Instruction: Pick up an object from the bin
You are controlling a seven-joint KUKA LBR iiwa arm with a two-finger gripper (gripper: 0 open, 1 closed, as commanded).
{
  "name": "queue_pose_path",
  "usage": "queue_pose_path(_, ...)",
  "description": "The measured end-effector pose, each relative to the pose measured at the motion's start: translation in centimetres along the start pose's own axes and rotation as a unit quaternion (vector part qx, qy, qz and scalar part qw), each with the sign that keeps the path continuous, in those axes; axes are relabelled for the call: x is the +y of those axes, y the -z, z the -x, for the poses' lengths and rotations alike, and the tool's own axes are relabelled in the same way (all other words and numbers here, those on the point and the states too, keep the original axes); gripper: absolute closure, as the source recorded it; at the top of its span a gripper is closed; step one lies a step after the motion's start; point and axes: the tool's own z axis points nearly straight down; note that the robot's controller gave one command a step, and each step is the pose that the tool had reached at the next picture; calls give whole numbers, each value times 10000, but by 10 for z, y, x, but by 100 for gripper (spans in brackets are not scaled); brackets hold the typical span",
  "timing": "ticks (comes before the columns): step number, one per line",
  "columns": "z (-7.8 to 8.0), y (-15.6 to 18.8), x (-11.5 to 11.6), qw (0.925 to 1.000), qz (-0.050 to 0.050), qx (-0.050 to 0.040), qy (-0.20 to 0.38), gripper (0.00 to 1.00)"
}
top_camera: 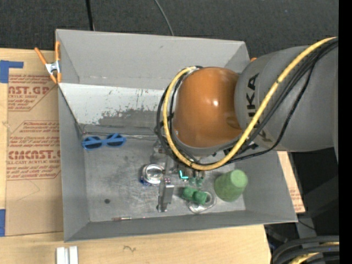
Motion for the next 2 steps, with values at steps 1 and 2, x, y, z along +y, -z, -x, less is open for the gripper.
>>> queue_pose_path(1,59,-137,-36,9969,10,-86,780,0)
queue_pose_path(2,45,-105,-35,9962,1,-48,867,0)
